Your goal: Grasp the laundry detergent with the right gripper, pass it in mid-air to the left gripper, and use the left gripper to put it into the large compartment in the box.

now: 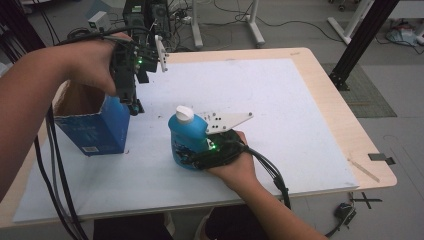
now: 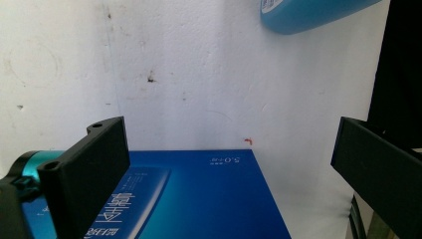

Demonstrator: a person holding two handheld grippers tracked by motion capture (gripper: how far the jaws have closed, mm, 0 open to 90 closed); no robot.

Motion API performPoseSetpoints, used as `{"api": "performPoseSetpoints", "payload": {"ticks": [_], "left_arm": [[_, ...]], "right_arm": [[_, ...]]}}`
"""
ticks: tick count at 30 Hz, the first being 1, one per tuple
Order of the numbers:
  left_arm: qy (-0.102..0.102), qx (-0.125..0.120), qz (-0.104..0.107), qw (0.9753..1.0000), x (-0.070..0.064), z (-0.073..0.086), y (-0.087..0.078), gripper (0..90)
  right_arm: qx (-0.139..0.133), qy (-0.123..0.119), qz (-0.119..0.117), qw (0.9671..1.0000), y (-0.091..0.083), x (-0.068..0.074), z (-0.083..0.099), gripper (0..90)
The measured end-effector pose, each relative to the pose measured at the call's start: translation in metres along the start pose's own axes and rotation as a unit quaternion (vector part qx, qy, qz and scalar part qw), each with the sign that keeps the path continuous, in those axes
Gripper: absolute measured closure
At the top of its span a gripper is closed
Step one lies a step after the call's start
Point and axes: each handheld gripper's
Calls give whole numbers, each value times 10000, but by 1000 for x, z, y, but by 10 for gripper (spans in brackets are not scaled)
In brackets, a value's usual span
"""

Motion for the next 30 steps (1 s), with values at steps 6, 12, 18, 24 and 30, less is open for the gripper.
{"api": "performPoseSetpoints", "payload": {"ticks": [6, 12, 18, 24, 30], "left_arm": [[2, 16, 1, 10000, 0, 1, 1, 17], [14, -7, -10, 10000, 0, 0, 0, 18], [13, -32, -13, 10000, -1, 0, -1, 18], [61, -43, -20, 10000, -4, -3, -3, 17], [115, -13, -27, 9999, -9, -4, -8, 17]], "right_arm": [[-12, -5, 58, 10000, 0, 0, 1, 415], [-27, -158, 153, 9998, 0, 1, 1, 442], [-31, -191, 166, 9997, -1, 1, 1, 465], [-50, -140, 110, 9998, -2, -1, 1, 467], [-29, -183, -18, 9998, -8, -1, -2, 467]]}}
Point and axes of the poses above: each handheld gripper's, and its own axes: y roughly forward along the jaws, z roughly out of its underside, x roughly to its left, and after that the axes turned 13 degrees about x, right-handed
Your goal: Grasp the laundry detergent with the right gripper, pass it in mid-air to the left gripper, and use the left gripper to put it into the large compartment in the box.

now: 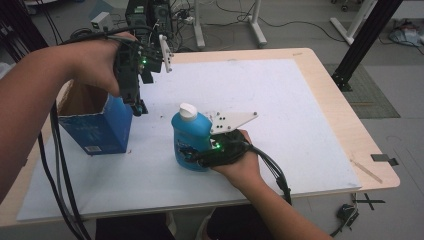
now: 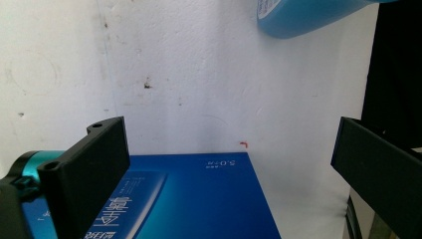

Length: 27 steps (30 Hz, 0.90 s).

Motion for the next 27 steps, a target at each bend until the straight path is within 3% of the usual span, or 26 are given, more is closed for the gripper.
{"api": "performPoseSetpoints", "payload": {"ticks": [13, 22, 27], "left_arm": [[177, 29, -70, 9998, -15, -8, -18, 17], [346, 47, -72, 9994, -29, -23, -35, 17], [299, 80, -3, 9995, -35, -28, -40, 17]], "right_arm": [[71, -296, -190, 9994, -22, -14, -24, 467], [172, -504, -506, 9973, -24, -22, -39, 467], [246, -567, -665, 9959, -21, -25, -47, 466]]}}
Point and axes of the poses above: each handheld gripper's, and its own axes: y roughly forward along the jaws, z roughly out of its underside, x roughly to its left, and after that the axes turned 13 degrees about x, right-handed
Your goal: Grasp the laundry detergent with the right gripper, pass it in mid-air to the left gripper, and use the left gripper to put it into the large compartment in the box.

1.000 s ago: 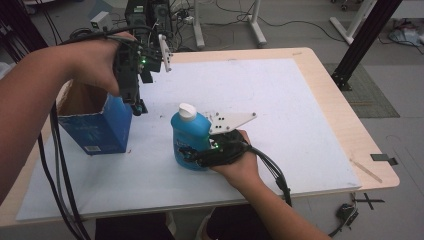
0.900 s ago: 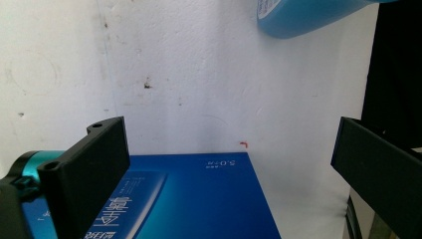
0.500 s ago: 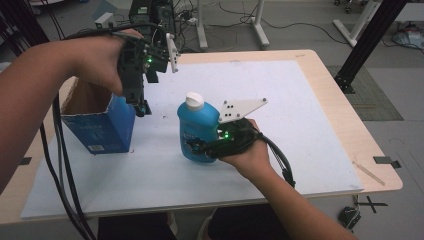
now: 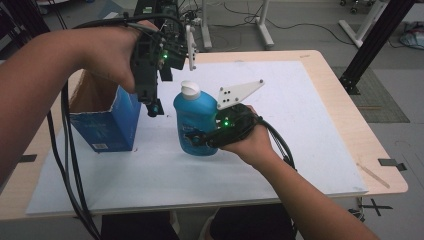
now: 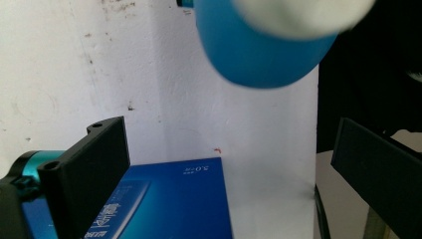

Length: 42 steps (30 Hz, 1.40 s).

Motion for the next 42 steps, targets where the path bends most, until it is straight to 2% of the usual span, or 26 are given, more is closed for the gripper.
{"api": "performPoseSetpoints", "payload": {"ticks": [9, 22, 42], "left_arm": [[-133, 86, 105, 9998, -7, -8, -1, 17], [-150, 206, 54, 9997, -12, -21, 1, 17], [-158, 338, -53, 9993, -15, -27, 11, 17]], "right_arm": [[62, -5, -333, 9994, 16, -4, -9, 466], [-90, -112, -463, 9988, 30, -2, -21, 466], [-96, -113, -541, 9984, 32, -2, -30, 467]]}}
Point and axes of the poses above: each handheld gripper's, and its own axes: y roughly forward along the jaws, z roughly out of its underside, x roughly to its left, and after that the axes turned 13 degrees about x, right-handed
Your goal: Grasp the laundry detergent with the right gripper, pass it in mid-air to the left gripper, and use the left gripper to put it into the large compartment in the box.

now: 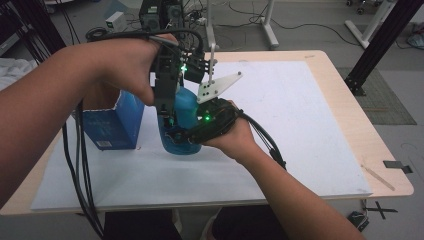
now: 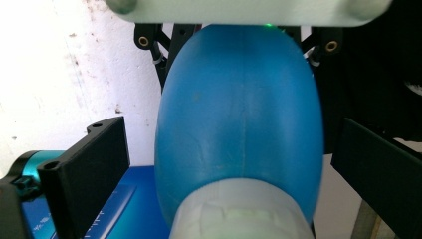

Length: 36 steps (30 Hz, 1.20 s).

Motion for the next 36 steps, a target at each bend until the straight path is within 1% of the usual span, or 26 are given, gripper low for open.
{"api": "performPoseSetpoints", "payload": {"ticks": [3, 4, 5, 10, 11, 15, 20, 31, 34, 36], "left_arm": [[-3, 15, -24, 10000, 0, 0, 2, 17], [-40, 33, -53, 10000, 0, -1, 3, 17], [-23, 56, -58, 10000, 1, -1, 3, 17], [-45, 37, -44, 10000, 0, -2, 4, 18], [-32, 75, -52, 10000, 0, -2, 5, 26], [-31, 52, -41, 10000, -1, -2, 5, 93], [-73, 36, -67, 9999, -1, -1, 7, 107], [-122, 4, -182, 9998, -2, -1, 7, 112], [-136, -47, -193, 9997, -3, 0, 7, 113], [-127, -22, -182, 9998, -3, 0, 7, 113]], "right_arm": [[3, -21, 7, 10000, 0, 0, 0, 466], [3, -24, 11, 10000, 1, 0, 0, 467], [0, -28, 8, 10000, 1, 0, 0, 467], [1, 0, 6, 10000, 1, 0, 0, 467], [11, -1, 8, 10000, 1, 1, 0, 467], [20, 1, -2, 10000, 1, 1, 0, 467], [43, -19, -6, 10000, 2, 1, 0, 467], [38, -42, -12, 10000, 2, 0, 0, 468], [29, -48, -14, 10000, 2, 0, 0, 469], [33, -56, -8, 10000, 2, 1, 0, 470]]}}
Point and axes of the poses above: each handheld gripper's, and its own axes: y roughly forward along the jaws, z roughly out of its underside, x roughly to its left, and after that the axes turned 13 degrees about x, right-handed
